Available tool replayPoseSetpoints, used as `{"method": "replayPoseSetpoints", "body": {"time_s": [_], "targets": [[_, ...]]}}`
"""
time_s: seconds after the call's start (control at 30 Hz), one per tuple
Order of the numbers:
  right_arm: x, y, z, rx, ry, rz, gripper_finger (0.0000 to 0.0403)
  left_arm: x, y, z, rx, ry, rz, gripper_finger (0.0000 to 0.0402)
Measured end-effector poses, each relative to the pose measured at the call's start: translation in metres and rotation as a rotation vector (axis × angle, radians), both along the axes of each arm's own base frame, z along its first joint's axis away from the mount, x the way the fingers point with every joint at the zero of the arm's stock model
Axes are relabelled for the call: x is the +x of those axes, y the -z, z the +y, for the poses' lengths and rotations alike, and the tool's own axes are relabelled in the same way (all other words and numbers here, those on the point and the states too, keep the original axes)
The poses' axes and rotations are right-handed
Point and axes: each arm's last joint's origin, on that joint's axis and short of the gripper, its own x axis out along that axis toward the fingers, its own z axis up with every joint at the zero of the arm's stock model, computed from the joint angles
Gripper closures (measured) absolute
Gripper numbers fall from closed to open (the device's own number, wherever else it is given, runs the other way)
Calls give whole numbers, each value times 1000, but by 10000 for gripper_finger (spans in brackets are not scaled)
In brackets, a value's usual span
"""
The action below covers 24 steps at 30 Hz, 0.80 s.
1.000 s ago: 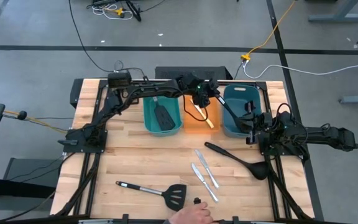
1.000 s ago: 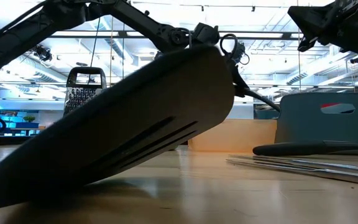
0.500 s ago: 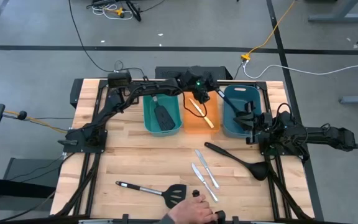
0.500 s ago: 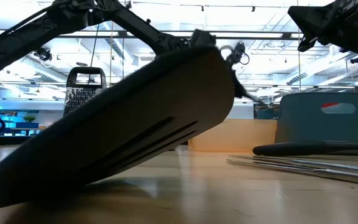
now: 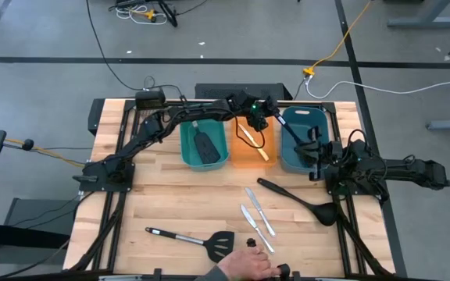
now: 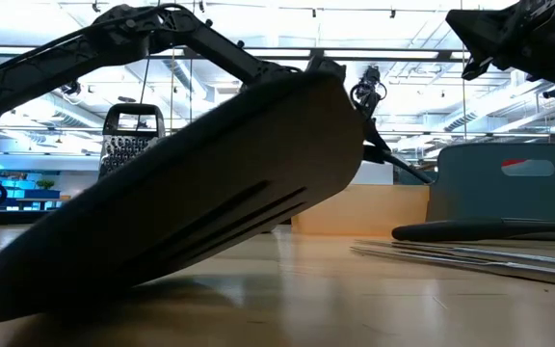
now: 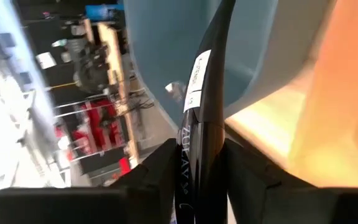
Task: Pick & Place Kitchen Items
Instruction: Put the bottom ladle into the blue container
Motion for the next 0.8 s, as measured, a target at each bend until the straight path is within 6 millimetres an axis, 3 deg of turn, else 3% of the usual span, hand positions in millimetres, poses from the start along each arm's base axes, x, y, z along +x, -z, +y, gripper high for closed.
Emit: {"method": "replayPoseSetpoints", "body": {"time_s": [0.1, 0.23, 0.37, 0.6, 0.8], "targets": [[0, 0, 0, -3, 1, 0, 397, 0, -3, -1, -19, -4, 11, 232], [0, 0, 0, -4, 2, 0, 397, 1, -6, -4, -4, -25, 7, 212], [0, 0, 0, -4, 1, -1, 397, 1, -21, -11, 56, -75, 15, 212], [0, 0, 0, -5, 1, -4, 397, -11, -69, -33, 58, -58, 7, 230], [0, 0, 0, -4, 1, -4, 397, -18, -75, -36, 6, -71, 47, 242]]}}
